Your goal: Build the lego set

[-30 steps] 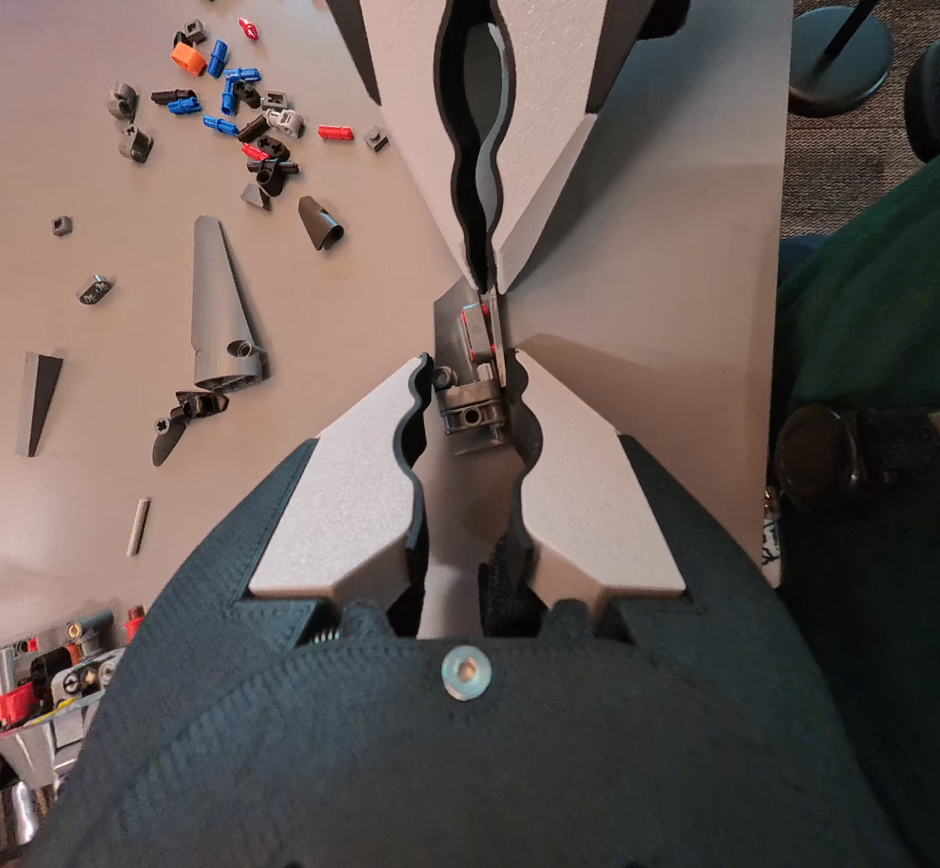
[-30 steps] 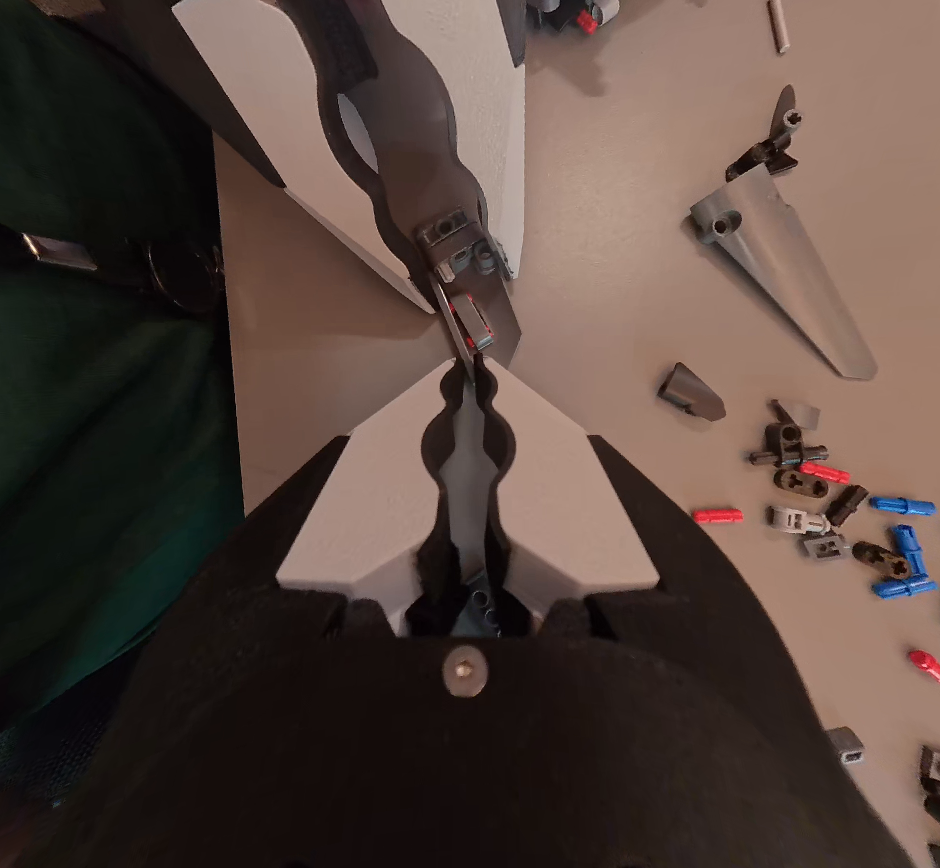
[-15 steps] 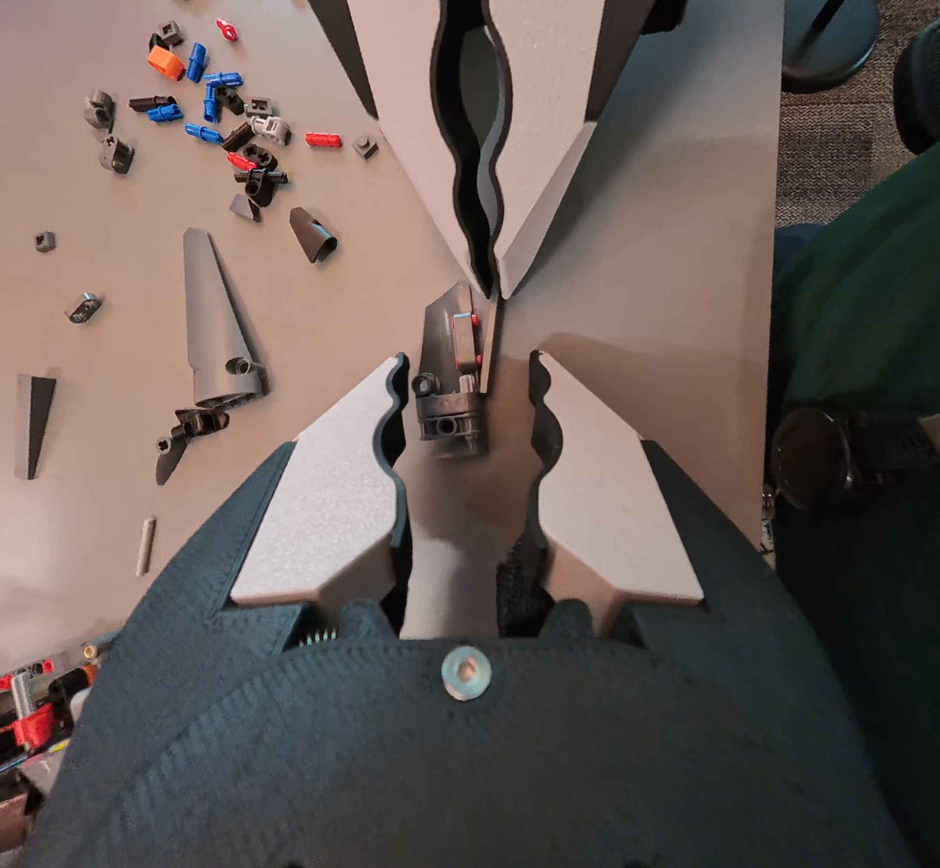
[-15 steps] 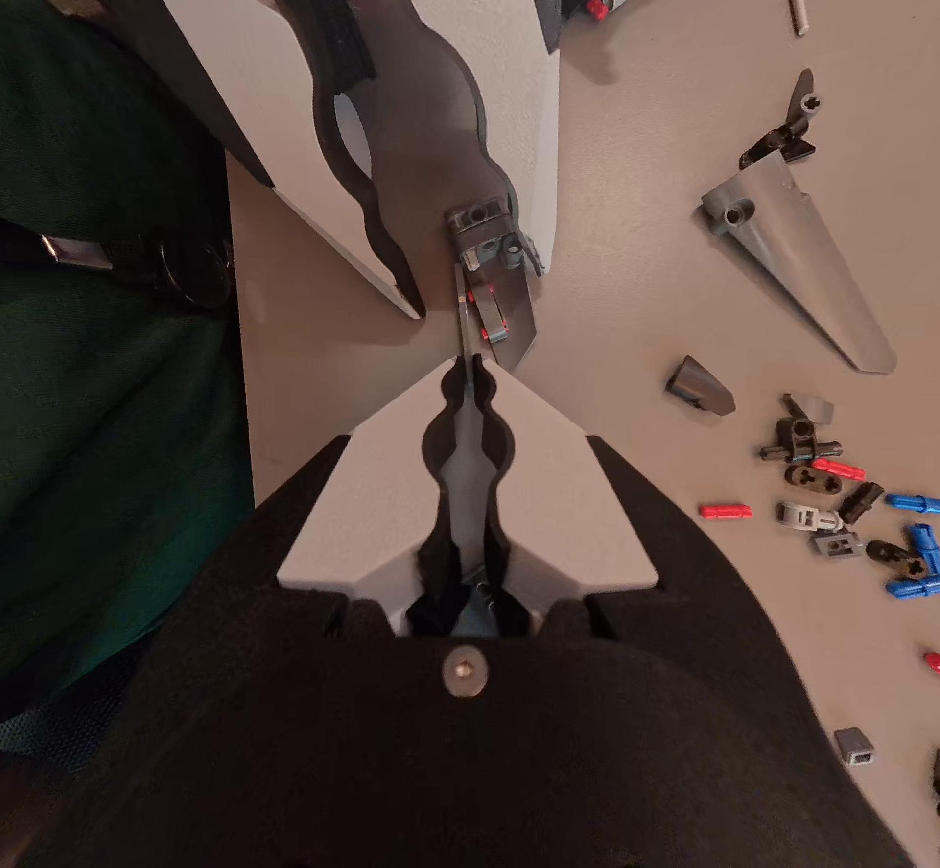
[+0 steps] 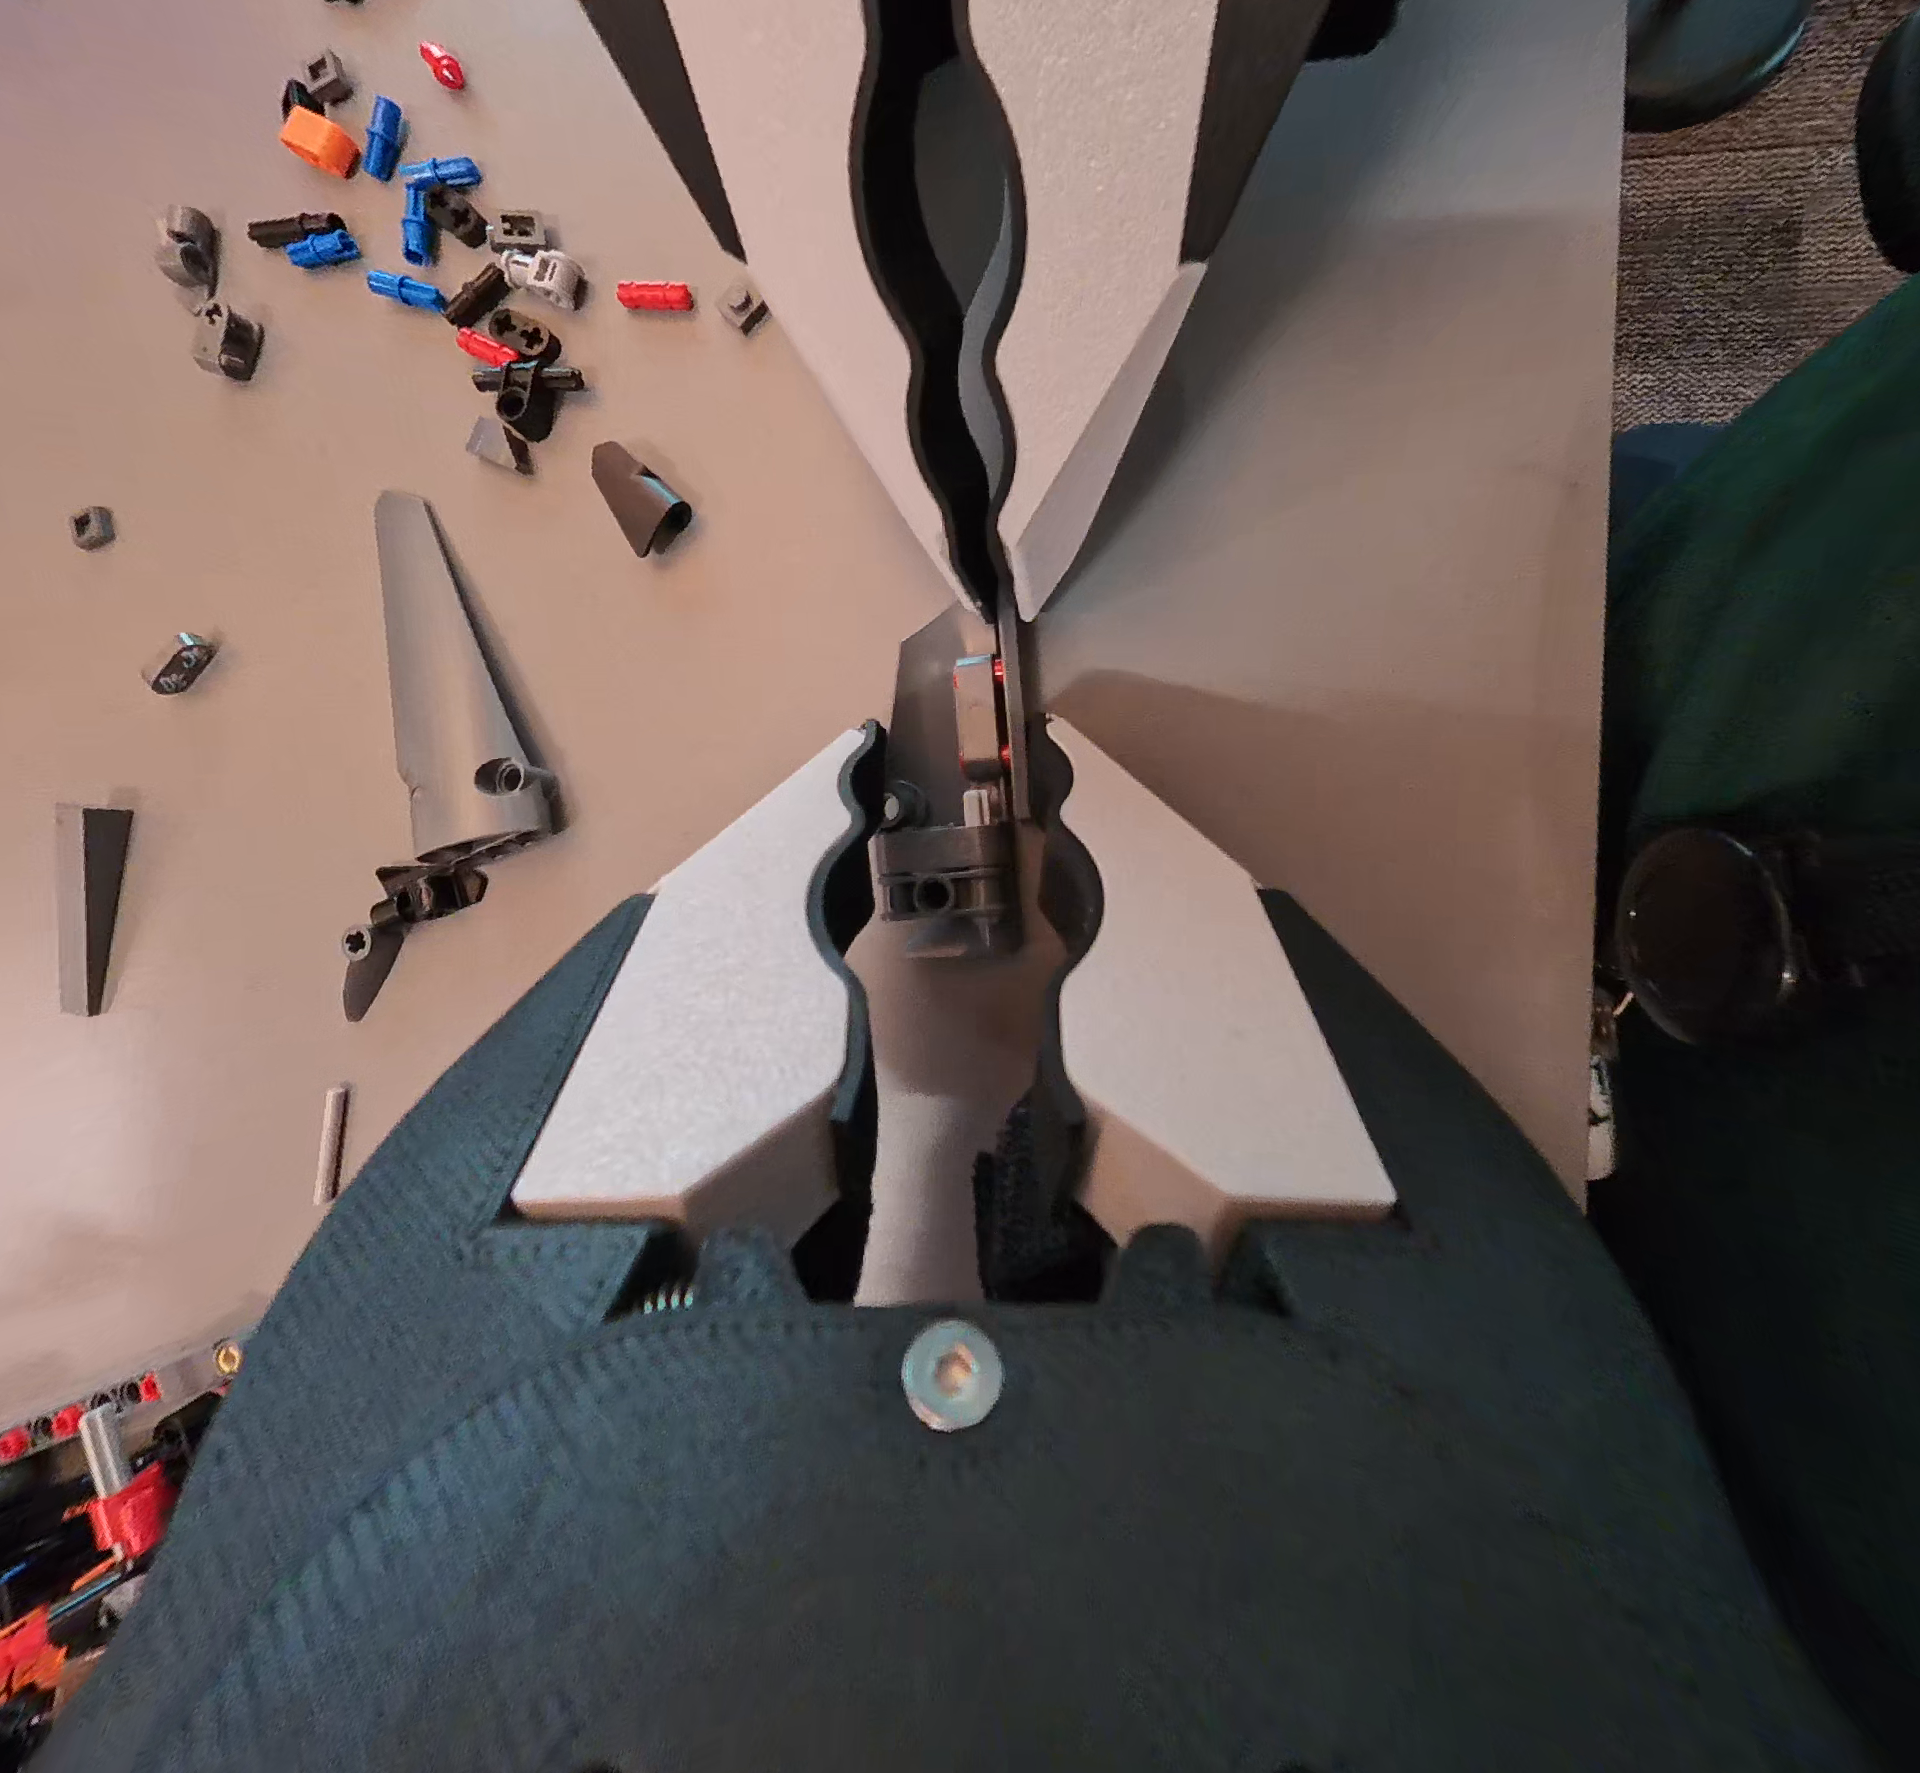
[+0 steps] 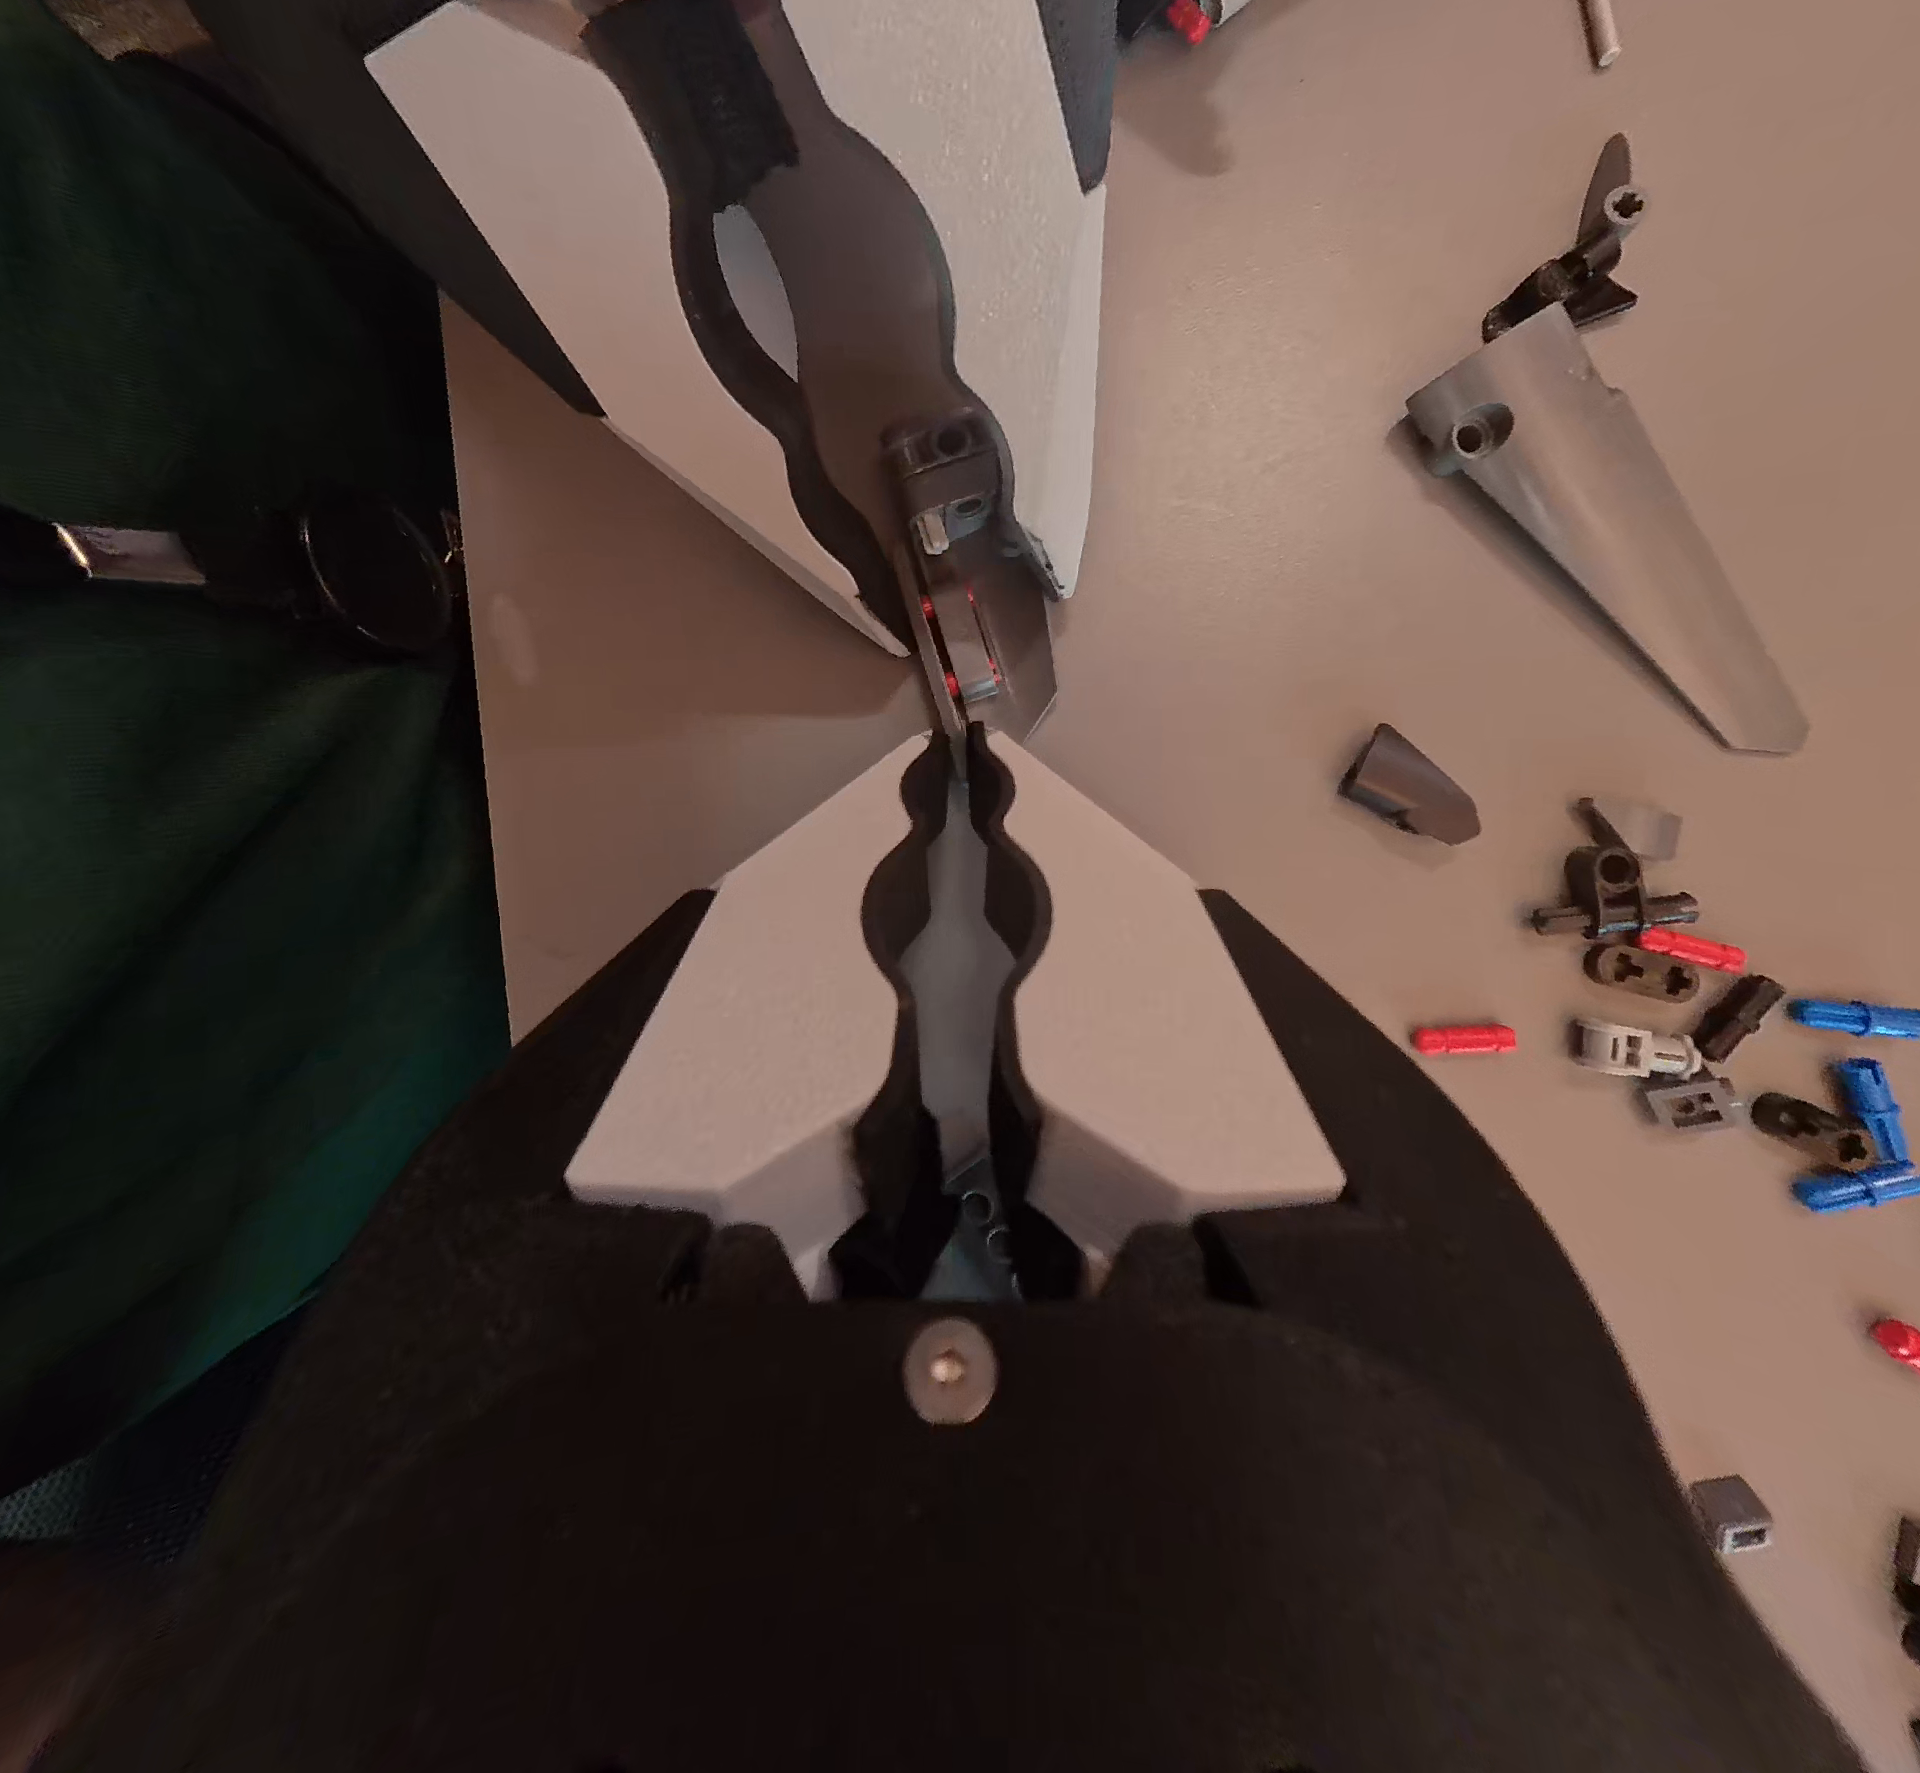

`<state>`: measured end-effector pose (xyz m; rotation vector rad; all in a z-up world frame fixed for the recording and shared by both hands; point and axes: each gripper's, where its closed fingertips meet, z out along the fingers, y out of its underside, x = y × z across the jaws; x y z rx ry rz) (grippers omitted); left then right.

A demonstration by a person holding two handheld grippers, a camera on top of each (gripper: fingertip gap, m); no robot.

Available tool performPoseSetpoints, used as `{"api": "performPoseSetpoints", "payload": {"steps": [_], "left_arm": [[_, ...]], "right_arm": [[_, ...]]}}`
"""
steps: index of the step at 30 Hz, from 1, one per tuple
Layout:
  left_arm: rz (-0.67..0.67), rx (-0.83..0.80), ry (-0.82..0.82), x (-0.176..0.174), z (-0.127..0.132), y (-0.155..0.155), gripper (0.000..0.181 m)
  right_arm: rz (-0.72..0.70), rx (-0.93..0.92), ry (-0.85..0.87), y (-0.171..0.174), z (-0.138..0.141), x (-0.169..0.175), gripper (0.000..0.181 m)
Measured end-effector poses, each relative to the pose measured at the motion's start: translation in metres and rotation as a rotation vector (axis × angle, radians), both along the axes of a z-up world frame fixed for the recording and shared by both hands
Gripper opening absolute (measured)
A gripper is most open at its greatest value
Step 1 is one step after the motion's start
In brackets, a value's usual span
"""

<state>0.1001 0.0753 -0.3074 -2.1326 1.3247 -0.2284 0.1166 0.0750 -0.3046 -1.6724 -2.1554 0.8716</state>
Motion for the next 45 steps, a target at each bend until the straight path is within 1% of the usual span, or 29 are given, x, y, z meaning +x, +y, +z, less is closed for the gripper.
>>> {"api": "performPoseSetpoints", "payload": {"steps": [4, 13, 17, 19, 20, 24, 27, 30, 31, 32, 33, 35, 37, 39, 42, 44, 45], "left_arm": [[0.002, 0.001, 0.003, 0.000, 0.000, 0.000, 0.024], [0.008, 0.029, 0.038, -0.003, 0.000, 0.002, 0.023], [0.006, 0.033, 0.035, -0.003, 0.000, 0.002, 0.022], [0.008, 0.033, 0.033, -0.003, 0.000, 0.002, 0.022], [0.008, 0.032, 0.031, -0.003, 0.000, 0.002, 0.022], [0.010, 0.042, 0.026, -0.002, 0.000, 0.002, 0.023], [0.034, 0.061, 0.014, -0.004, 0.003, 0.005, 0.023], [0.101, 0.072, -0.134, -0.005, 0.024, 0.010, 0.022], [0.128, 0.069, -0.221, -0.005, 0.036, 0.012, 0.023], [0.152, 0.057, -0.334, -0.003, 0.050, 0.014, 0.023], [0.168, 0.030, -0.457, -0.003, 0.064, 0.014, 0.022], [0.188, -0.055, -0.716, -0.005, 0.093, 0.014, 0.023], [0.166, -0.167, -1.002, -0.008, 0.127, 0.010, 0.022], [0.103, -0.318, -1.196, -0.009, 0.147, -0.001, 0.022], [0.028, -0.462, -1.367, -0.010, 0.163, -0.015, 0.022], [-0.031, -0.549, -1.391, -0.005, 0.164, -0.029, 0.022], [-0.044, -0.573, -1.414, -0.006, 0.166, -0.033, 0.022]], "right_arm": [[-0.015, -0.019, -0.002, 0.000, 0.000, 0.000, 0.001], [-0.097, -0.038, 0.002, 0.004, 0.000, -0.004, 0.002], [-0.093, -0.018, 0.021, 0.004, 0.001, -0.005, 0.009], [-0.088, -0.008, 0.064, 0.003, 0.007, -0.008, 0.013], [-0.086, -0.001, 0.069, 0.003, 0.008, -0.008, 0.020], [-0.084, 0.040, 0.058, 0.001, 0.002, -0.003, 0.035], [-0.142, 0.034, 0.100, 0.002, 0.010, -0.003, 0.042], [-0.260, 0.072, 0.204, 0.020, 0.029, 0.000, 0.051], [-0.307, 0.094, 0.248, 0.029, 0.038, 0.001, 0.052], [-0.360, 0.118, 0.304, 0.038, 0.048, 0.001, 0.048], [-0.387, 0.111, 0.364, 0.041, 0.060, -0.001, 0.048], [-0.412, 0.088, 0.481, 0.041, 0.083, -0.007, 0.049], [-0.361, 0.065, 0.578, 0.031, 0.104, -0.015, 0.048], [-0.290, 0.042, 0.638, 0.021, 0.118, -0.023, 0.048], [-0.183, 0.049, 0.744, 0.008, 0.141, -0.034, 0.046], [-0.061, -0.022, 0.812, -0.011, 0.157, -0.037, 0.043], [-0.003, -0.053, 0.813, -0.020, 0.160, -0.038, 0.040]]}}
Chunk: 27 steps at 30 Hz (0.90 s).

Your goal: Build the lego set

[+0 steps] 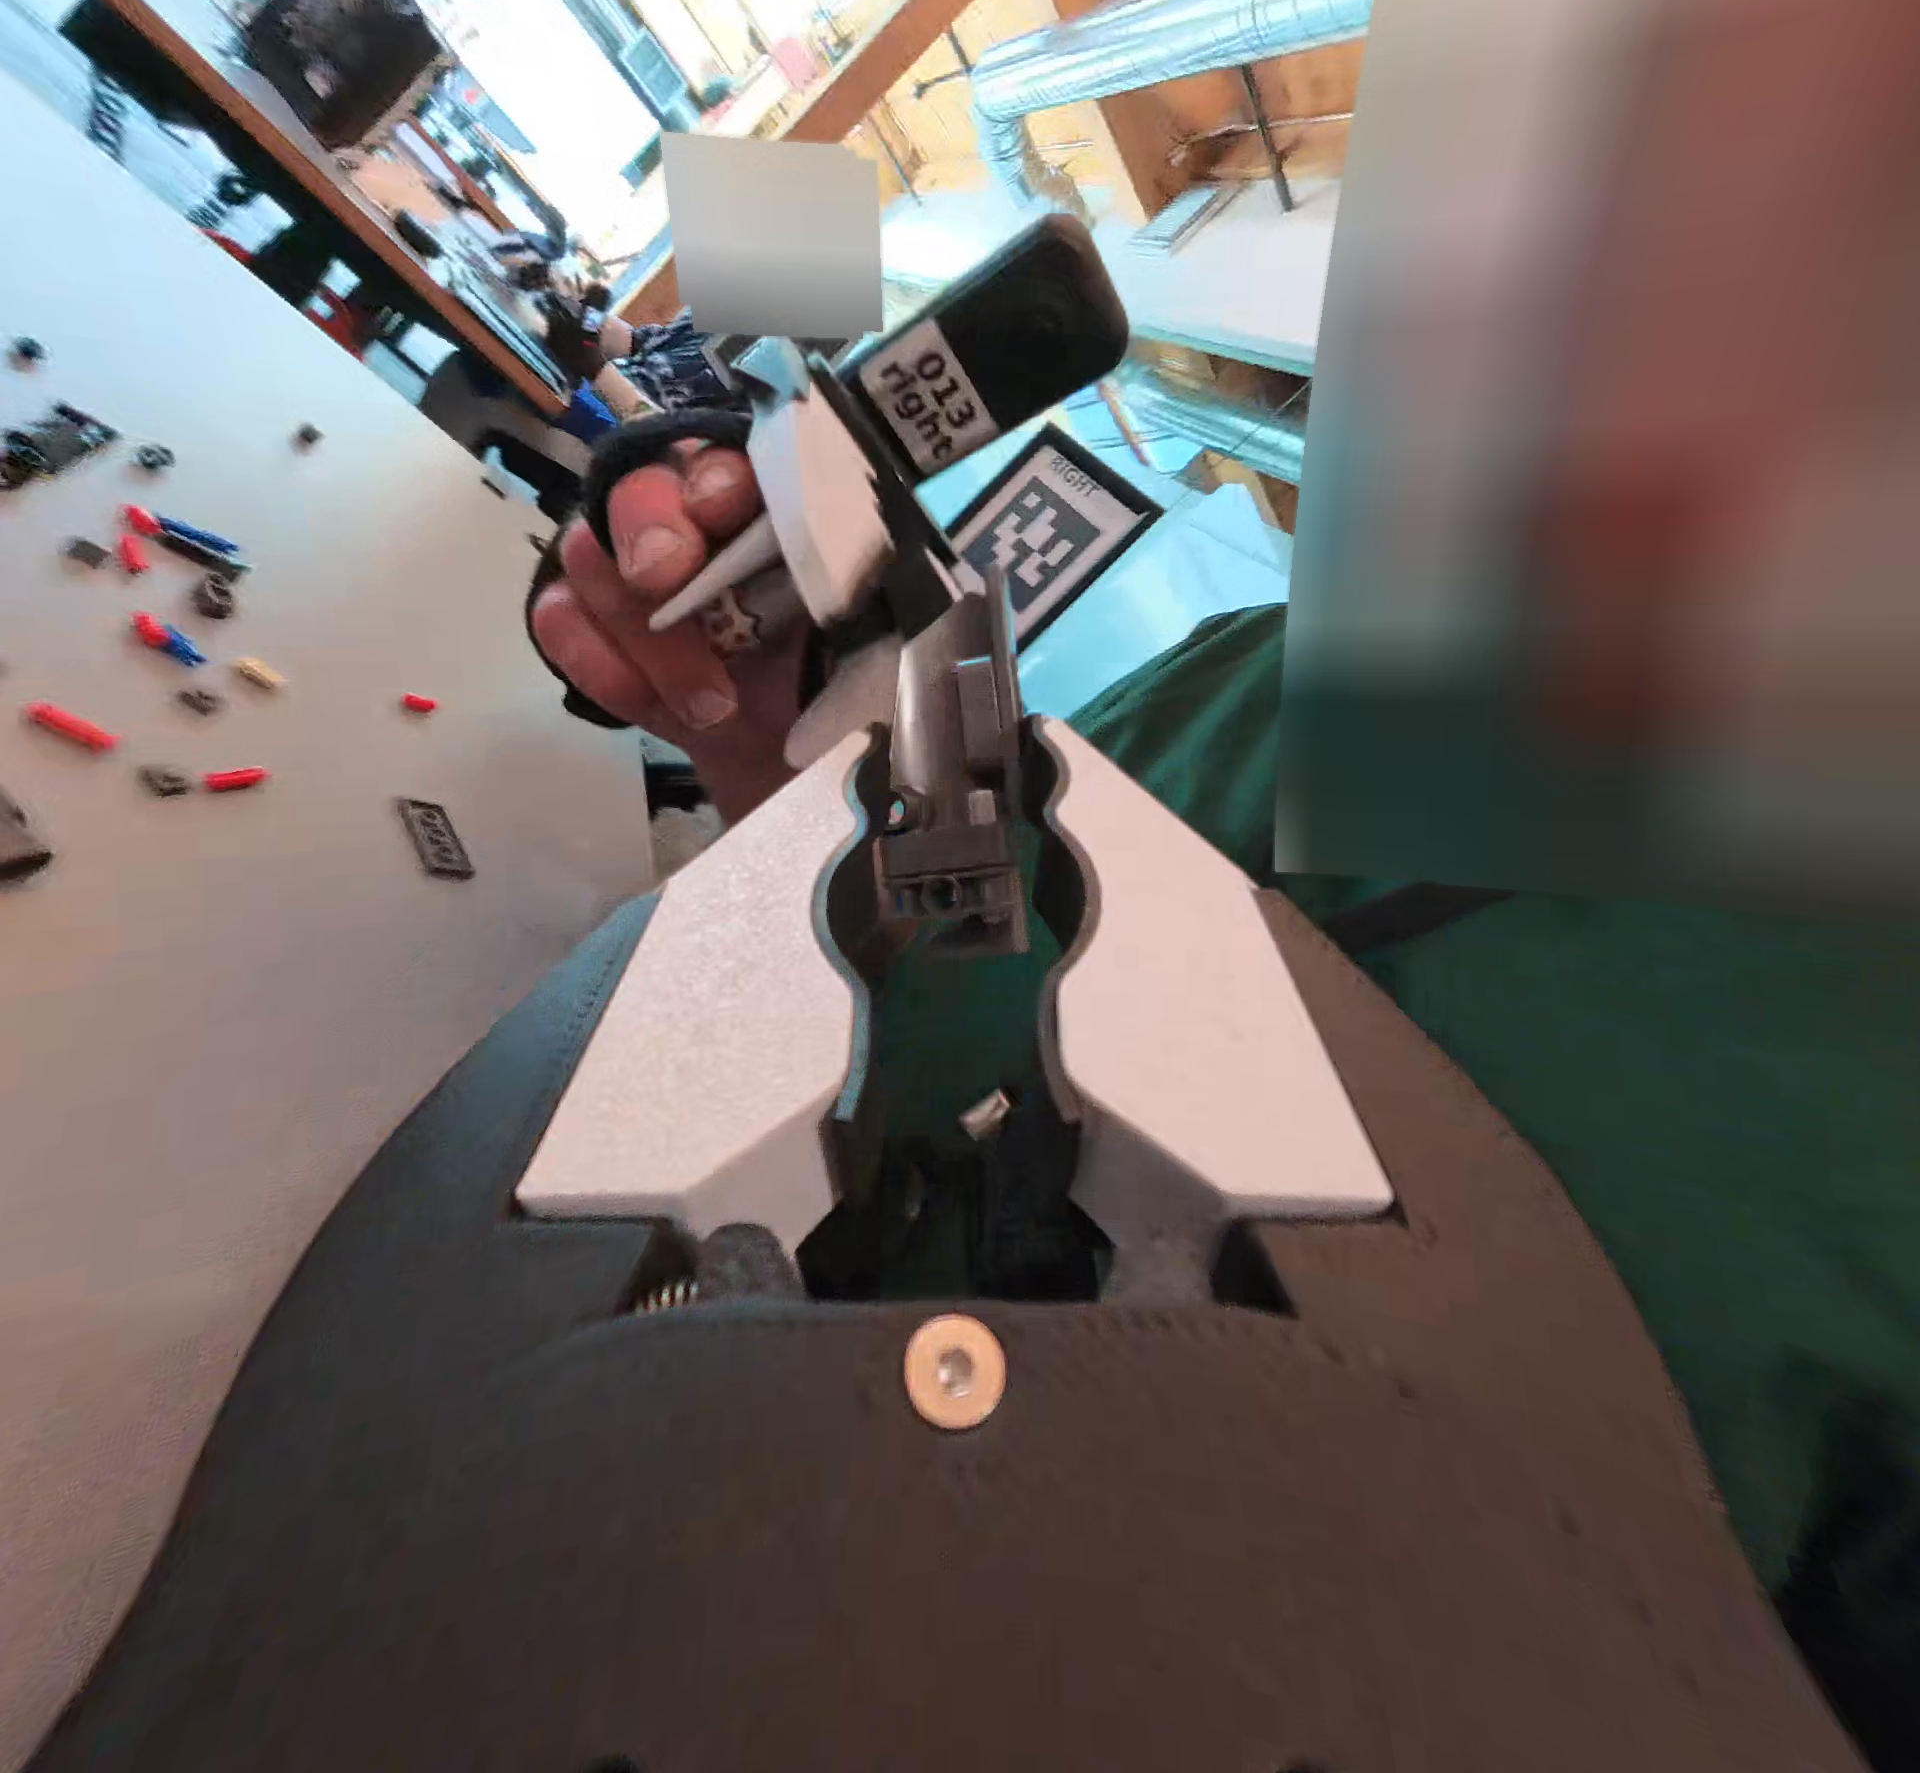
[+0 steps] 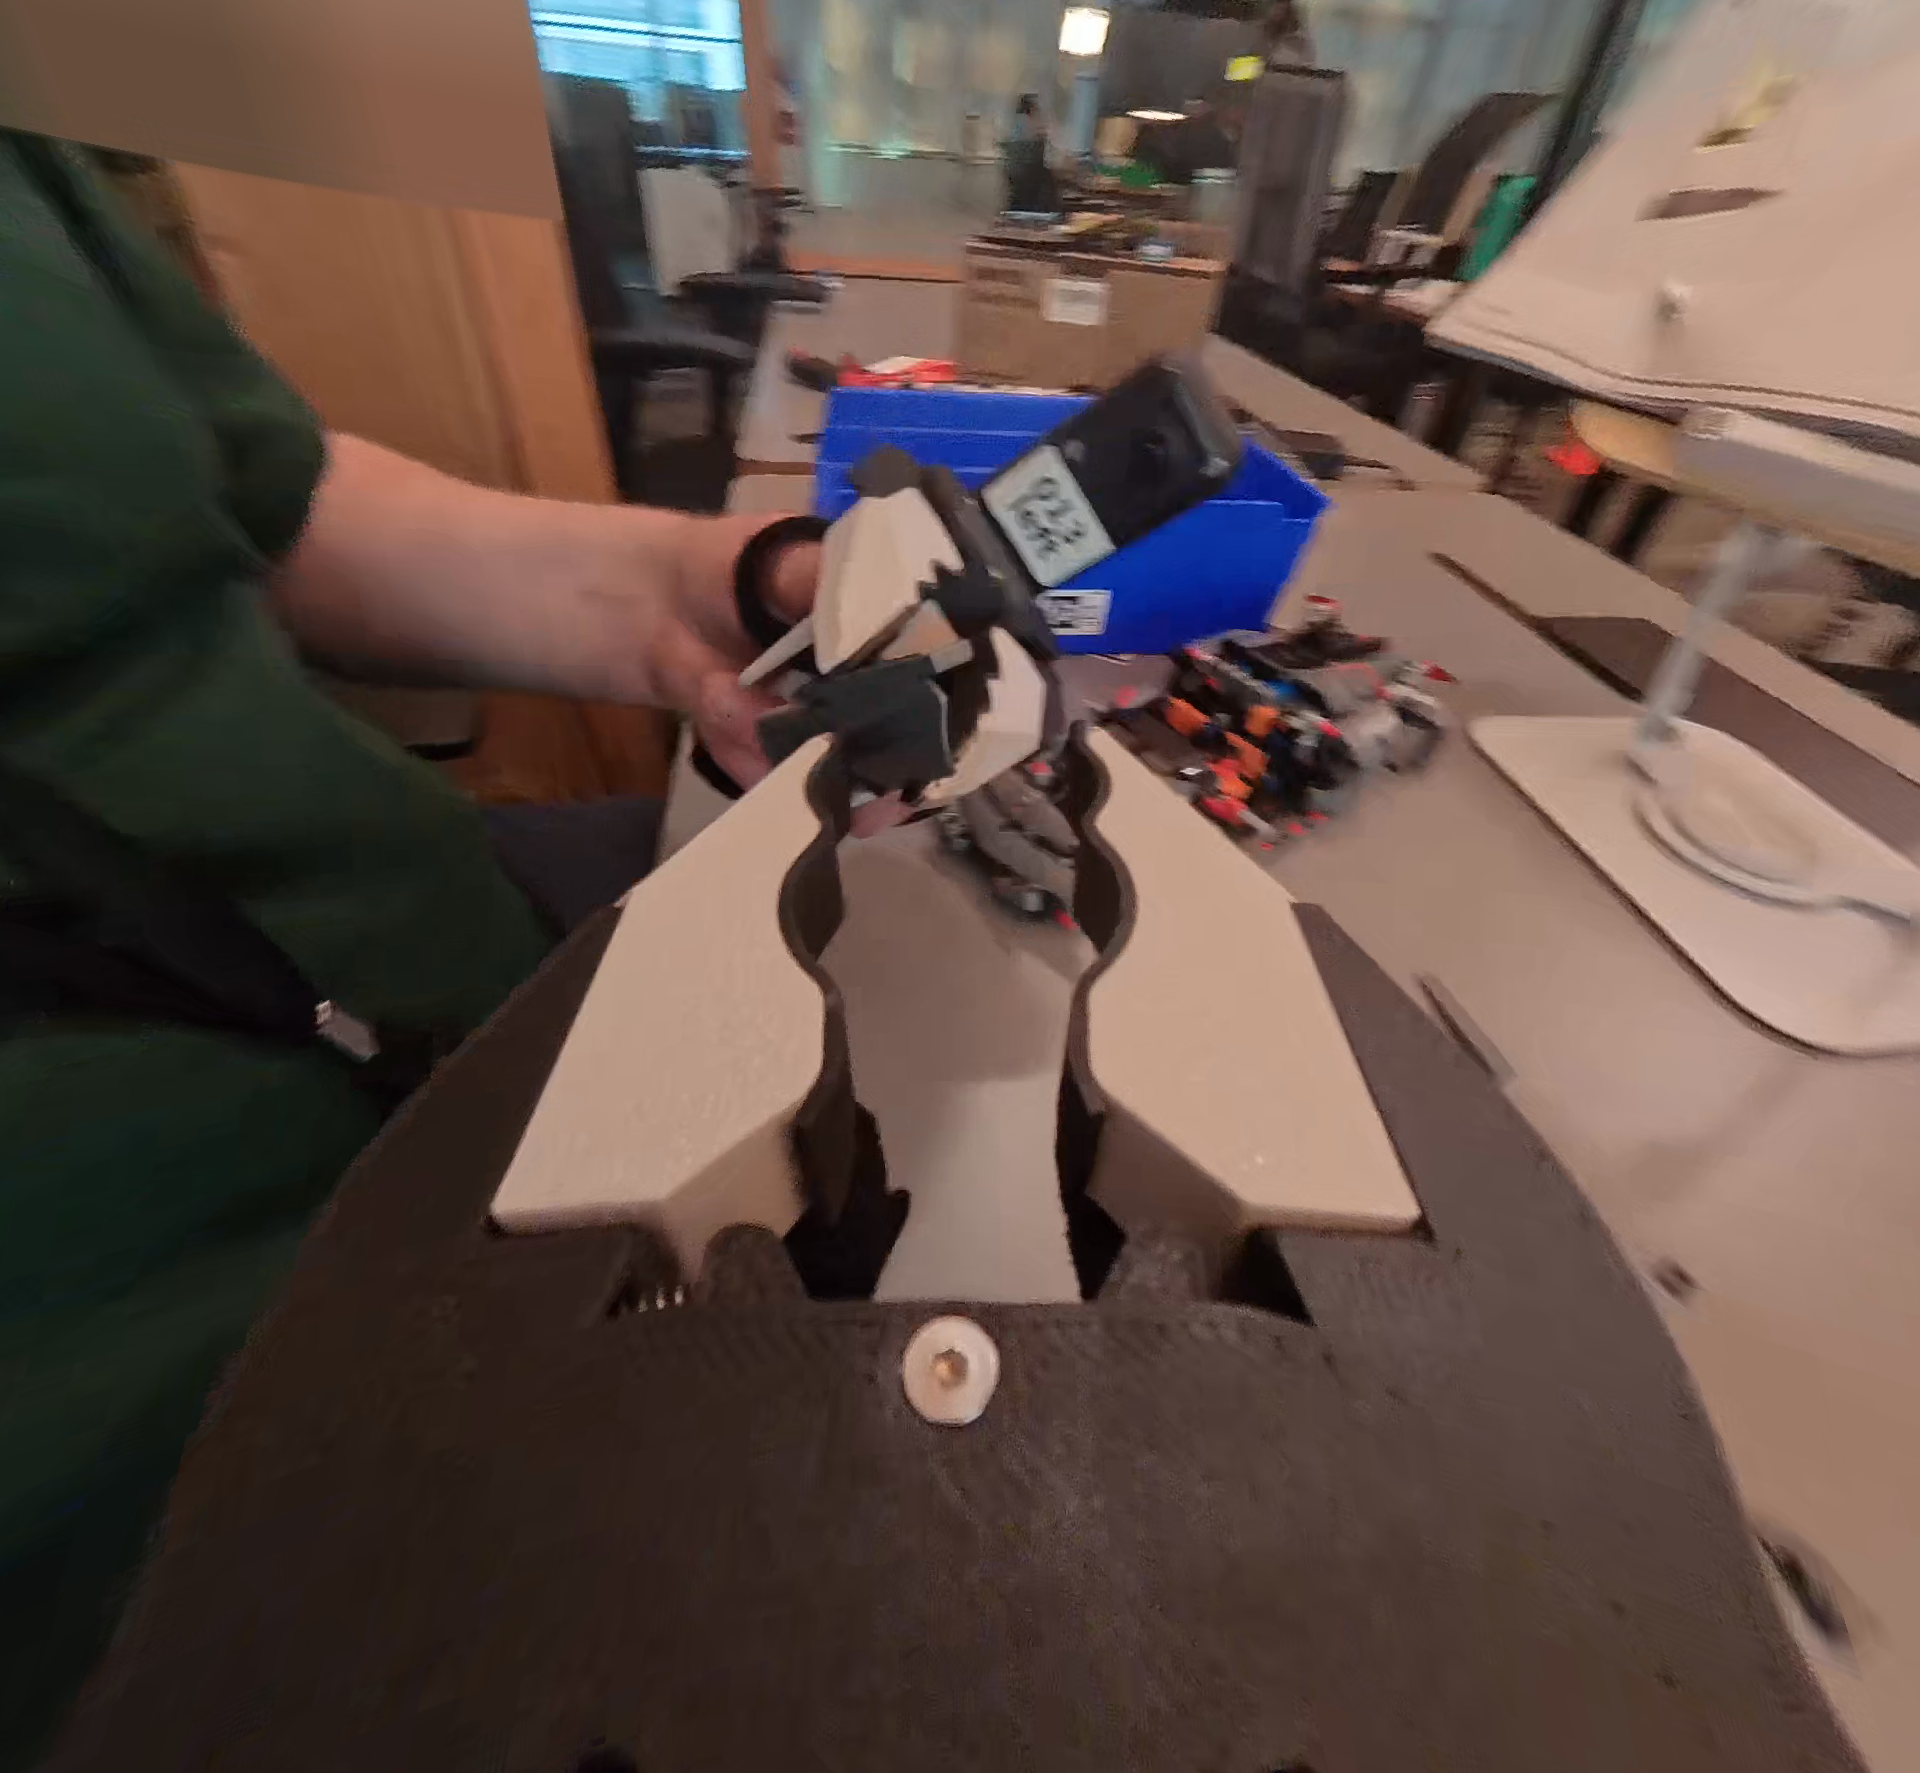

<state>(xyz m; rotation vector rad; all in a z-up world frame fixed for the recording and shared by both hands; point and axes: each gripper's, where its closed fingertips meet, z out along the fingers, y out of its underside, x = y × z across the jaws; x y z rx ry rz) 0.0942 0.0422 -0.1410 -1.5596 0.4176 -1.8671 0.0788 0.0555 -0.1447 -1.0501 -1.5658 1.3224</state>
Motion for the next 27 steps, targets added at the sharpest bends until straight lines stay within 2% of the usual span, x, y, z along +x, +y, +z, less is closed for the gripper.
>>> {"api": "performPoseSetpoints", "payload": {"steps": [3, 6, 11, 13, 17, 23, 27], "left_arm": [[-0.060, -0.013, -0.006, 0.001, -0.001, -0.014, 0.022], [-0.095, -0.017, -0.014, 0.002, 0.002, -0.025, 0.022], [-0.026, 0.003, -0.027, -0.007, 0.015, -0.022, 0.022], [0.053, 0.035, -0.005, -0.015, 0.021, -0.016, 0.027], [0.265, 0.171, 0.064, -0.042, 0.041, -0.001, 0.047], [0.617, 0.458, 0.250, -0.063, 0.071, 0.022, 0.043], [0.772, 0.563, 0.302, -0.072, 0.090, 0.036, 0.032]], "right_arm": [[0.185, 0.003, -0.026, -0.026, -0.002, 0.004, 0.016], [0.284, -0.022, -0.023, -0.041, 0.000, 0.006, 0.009], [0.357, -0.125, 0.010, -0.044, 0.010, 0.000, 0.004], [0.364, -0.172, 0.036, -0.041, 0.018, -0.005, 0.003], [0.336, -0.335, 0.137, -0.020, 0.044, -0.019, 0.003], [0.243, -0.689, 0.388, 0.028, 0.091, -0.042, 0.003], [0.250, -0.821, 0.465, 0.030, 0.103, -0.061, 0.002]]}}
